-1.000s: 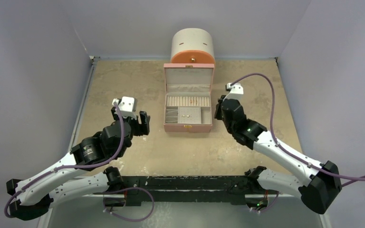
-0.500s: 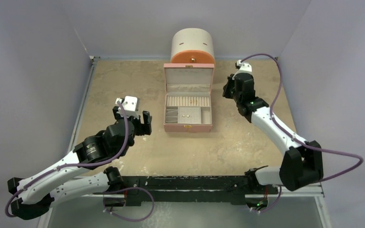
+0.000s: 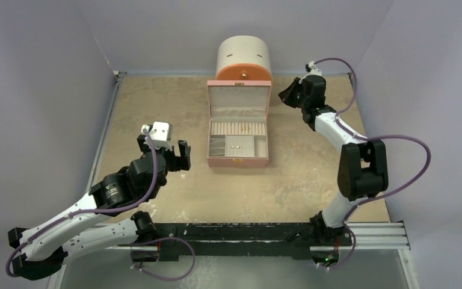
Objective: Organize the mixed jewelry
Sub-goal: Close the jewelry box at the center of the board.
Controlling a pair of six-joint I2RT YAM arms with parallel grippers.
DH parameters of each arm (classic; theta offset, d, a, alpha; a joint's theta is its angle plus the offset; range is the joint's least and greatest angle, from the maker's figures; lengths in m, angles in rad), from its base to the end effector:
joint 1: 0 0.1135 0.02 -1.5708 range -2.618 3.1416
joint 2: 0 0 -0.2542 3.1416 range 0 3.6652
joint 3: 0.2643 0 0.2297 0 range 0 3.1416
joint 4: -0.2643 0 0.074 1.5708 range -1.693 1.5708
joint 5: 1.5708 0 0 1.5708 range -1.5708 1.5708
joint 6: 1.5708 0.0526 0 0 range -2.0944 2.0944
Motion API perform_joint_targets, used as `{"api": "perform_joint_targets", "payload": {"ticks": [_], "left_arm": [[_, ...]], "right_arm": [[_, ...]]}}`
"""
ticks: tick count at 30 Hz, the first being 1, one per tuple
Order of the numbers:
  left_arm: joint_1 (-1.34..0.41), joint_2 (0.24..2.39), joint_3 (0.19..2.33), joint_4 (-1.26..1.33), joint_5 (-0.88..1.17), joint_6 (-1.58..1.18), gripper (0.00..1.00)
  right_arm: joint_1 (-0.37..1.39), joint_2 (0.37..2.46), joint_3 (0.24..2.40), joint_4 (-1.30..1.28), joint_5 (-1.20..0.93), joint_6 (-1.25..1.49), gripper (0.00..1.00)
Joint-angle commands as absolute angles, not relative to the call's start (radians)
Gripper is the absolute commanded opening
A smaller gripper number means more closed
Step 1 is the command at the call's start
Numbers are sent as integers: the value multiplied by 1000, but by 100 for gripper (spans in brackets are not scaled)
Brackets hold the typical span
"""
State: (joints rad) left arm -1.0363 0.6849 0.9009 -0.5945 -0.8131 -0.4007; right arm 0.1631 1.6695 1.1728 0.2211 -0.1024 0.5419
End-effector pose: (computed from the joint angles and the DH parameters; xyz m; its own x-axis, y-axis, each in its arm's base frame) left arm 0.0987 -0.0917 0.3397 -0.2699 -0.0703 -0.9603 0.1545 0.9812 -0.1153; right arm 0.3841 0.0687 0.2792 -0.3634 0.4602 -0.8101 -0.0830 0.8500 0.5201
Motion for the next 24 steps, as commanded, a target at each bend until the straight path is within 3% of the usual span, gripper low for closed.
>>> {"api": "perform_joint_targets", "payload": {"ticks": [1, 13, 24], "left_arm": [[-1033, 680, 899, -583, -833, -402, 80], [-1032, 688, 897, -586, -840, -399, 83], [-1033, 694, 898, -588, -838, -398, 84]], "right_arm": [[144, 1728, 1264, 330, -241, 643, 0], [140, 1907, 1373, 398, -532, 735, 0], [140, 1908, 1318, 524, -714, 753, 0]]}}
